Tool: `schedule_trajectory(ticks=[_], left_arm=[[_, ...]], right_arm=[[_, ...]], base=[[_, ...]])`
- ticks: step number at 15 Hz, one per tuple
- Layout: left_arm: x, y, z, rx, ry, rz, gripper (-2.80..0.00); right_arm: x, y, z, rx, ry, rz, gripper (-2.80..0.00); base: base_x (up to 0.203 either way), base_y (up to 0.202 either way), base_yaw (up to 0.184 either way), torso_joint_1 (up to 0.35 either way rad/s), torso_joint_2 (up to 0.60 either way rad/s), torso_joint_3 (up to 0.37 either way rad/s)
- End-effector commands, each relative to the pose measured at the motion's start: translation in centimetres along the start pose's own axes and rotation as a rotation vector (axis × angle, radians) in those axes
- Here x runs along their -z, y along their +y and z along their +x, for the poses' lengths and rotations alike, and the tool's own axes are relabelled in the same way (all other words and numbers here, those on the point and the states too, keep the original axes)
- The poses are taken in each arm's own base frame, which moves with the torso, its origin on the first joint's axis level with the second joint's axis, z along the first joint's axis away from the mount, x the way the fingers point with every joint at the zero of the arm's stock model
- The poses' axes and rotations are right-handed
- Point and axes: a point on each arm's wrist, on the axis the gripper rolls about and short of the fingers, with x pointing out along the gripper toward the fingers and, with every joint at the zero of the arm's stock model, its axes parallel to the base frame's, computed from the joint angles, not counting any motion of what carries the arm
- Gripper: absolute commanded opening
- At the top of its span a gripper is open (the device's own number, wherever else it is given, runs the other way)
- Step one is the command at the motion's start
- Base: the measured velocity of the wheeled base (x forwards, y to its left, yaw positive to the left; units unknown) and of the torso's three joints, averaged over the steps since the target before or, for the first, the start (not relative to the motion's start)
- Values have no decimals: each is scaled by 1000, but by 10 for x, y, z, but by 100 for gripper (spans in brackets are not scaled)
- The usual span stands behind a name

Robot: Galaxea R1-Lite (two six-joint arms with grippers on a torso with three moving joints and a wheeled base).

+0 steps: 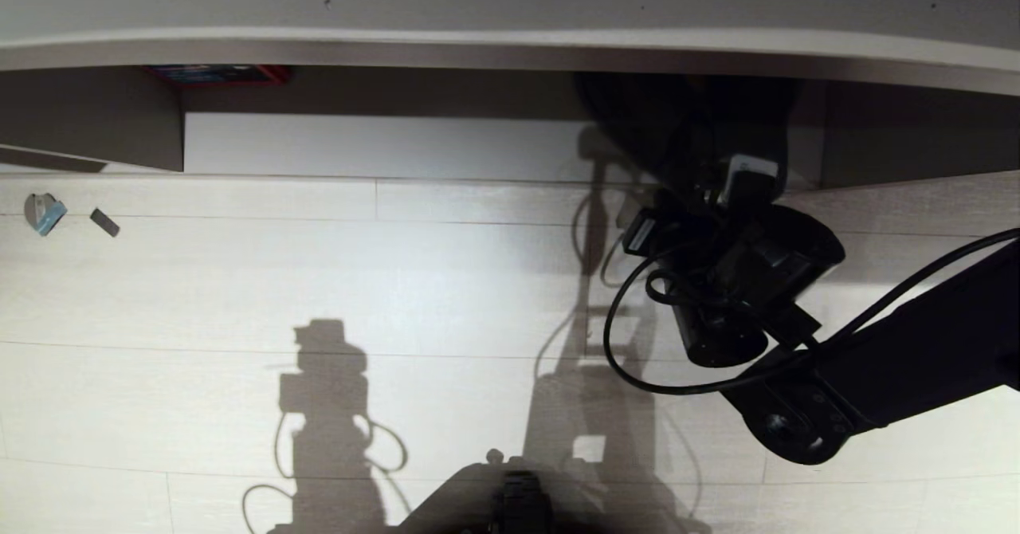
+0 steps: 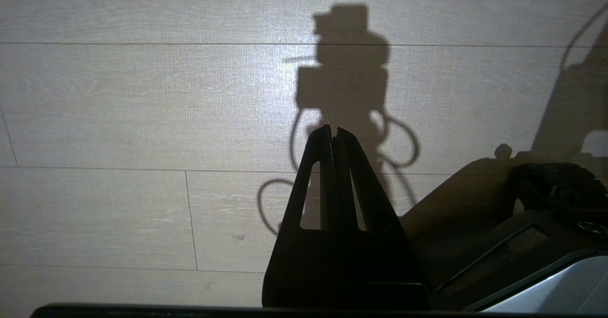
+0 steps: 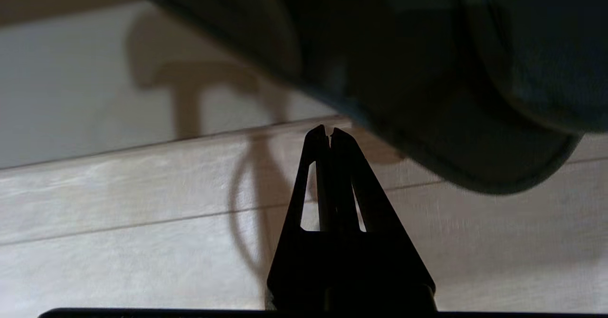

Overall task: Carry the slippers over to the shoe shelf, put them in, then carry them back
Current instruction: Pick up the slippers in the shoe cabinet

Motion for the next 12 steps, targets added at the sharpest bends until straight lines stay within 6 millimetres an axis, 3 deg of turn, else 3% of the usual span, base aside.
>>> schedule_trajectory(ticks=[1,8,12], left_arm=[[0,0,0,-1,-1,-2,-280],[0,0,0,-1,-1,1,-280],[0,0,0,-1,-1,1,-280]], right_arm=[[3,1,5,13,-10,-15,-280],[-18,8,23,36,-106,39,-280],[-16,1,40,89,-136,40,-280]], base=[[0,0,0,0,0,0],[0,0,0,0,0,0],[0,0,0,0,0,0]])
